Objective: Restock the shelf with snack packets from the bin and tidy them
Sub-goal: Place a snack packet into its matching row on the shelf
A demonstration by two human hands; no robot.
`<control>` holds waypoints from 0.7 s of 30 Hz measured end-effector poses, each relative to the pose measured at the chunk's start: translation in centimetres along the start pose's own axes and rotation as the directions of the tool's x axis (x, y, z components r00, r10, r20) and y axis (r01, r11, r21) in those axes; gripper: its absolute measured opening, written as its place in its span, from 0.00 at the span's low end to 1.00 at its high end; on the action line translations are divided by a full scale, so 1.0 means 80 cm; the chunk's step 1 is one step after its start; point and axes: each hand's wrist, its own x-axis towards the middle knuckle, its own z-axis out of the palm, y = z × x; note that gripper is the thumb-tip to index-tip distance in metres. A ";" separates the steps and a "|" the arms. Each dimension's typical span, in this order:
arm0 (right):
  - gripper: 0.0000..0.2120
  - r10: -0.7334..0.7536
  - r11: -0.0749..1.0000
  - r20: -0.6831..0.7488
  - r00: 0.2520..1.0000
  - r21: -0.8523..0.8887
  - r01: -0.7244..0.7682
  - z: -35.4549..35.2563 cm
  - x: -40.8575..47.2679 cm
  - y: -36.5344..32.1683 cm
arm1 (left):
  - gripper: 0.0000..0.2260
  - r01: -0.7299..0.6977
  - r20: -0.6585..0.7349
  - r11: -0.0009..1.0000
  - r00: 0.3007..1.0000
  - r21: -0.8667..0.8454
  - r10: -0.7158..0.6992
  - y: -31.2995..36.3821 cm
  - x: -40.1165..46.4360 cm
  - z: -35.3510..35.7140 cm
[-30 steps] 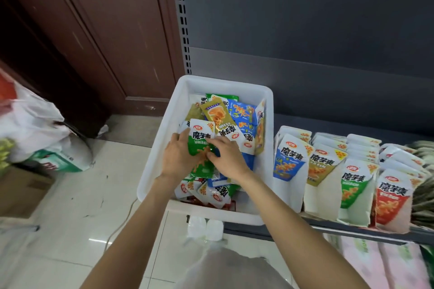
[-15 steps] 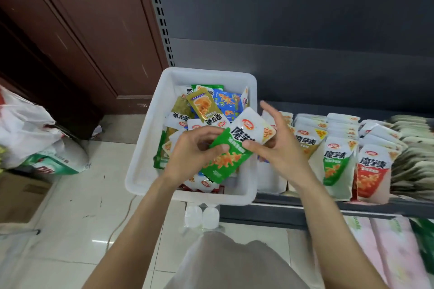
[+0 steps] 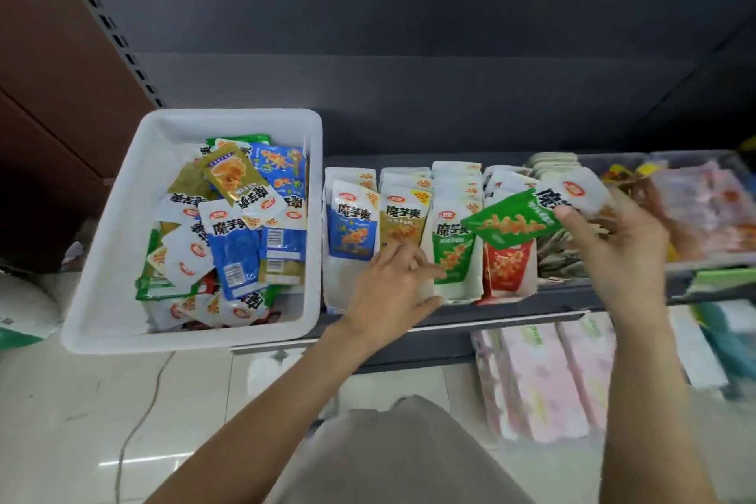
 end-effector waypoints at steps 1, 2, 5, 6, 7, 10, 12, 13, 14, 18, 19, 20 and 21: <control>0.12 -0.032 0.997 0.052 0.998 -0.072 0.036 0.007 0.004 0.002 | 0.14 0.002 0.028 0.999 1.000 0.034 -0.003 0.004 0.002 0.008; 0.14 -0.053 0.988 0.101 0.993 -0.140 0.067 0.016 0.007 0.004 | 0.14 0.007 0.053 0.998 0.999 0.066 -0.011 0.008 0.004 0.013; 0.18 -0.087 0.955 0.218 0.972 -0.258 0.144 0.049 0.017 0.009 | 0.13 0.016 0.102 0.989 0.994 0.147 -0.031 0.016 0.008 0.023; 0.19 -0.089 0.949 0.254 0.963 -0.271 0.159 0.058 0.020 0.010 | 0.12 0.017 0.108 0.985 0.994 0.169 -0.035 0.017 0.009 0.025; 0.19 -0.084 0.944 0.286 0.955 -0.284 0.168 0.064 0.023 0.011 | 0.10 0.019 0.115 0.982 0.993 0.187 -0.041 0.018 0.010 0.027; 0.19 -0.057 0.951 0.299 0.952 -0.274 0.143 0.058 0.038 0.011 | 0.09 0.035 0.142 0.976 0.988 0.213 -0.067 0.018 0.011 0.033; 0.18 -0.067 0.958 0.280 0.958 -0.250 0.140 0.043 0.047 0.011 | 0.09 0.046 0.151 0.975 0.985 0.219 -0.081 0.019 0.012 0.034; 0.18 -0.069 0.955 0.296 0.953 -0.256 0.149 0.039 0.049 0.012 | 0.09 0.046 0.157 0.975 0.984 0.217 -0.082 0.020 0.011 0.034; 0.18 -0.069 0.950 0.331 0.941 -0.265 0.163 0.039 0.050 0.014 | 0.09 0.043 0.172 0.976 0.982 0.214 -0.080 0.021 0.011 0.035; 0.18 -0.086 0.931 0.436 0.896 -0.285 0.229 0.078 0.046 0.025 | 0.12 0.038 0.235 0.972 0.967 0.231 -0.094 0.020 0.012 0.036; 0.17 -0.101 0.931 0.423 0.900 -0.279 0.235 0.088 0.044 0.026 | 0.12 0.040 0.235 0.972 0.967 0.230 -0.096 0.020 0.012 0.036; 0.15 -0.120 0.927 0.405 0.906 -0.281 0.249 0.097 0.042 0.027 | 0.12 0.040 0.235 0.973 0.967 0.229 -0.096 0.020 0.012 0.036; 0.13 -0.144 0.917 0.388 0.910 -0.294 0.270 0.104 0.040 0.029 | 0.11 0.036 0.231 0.974 0.969 0.226 -0.090 0.020 0.012 0.036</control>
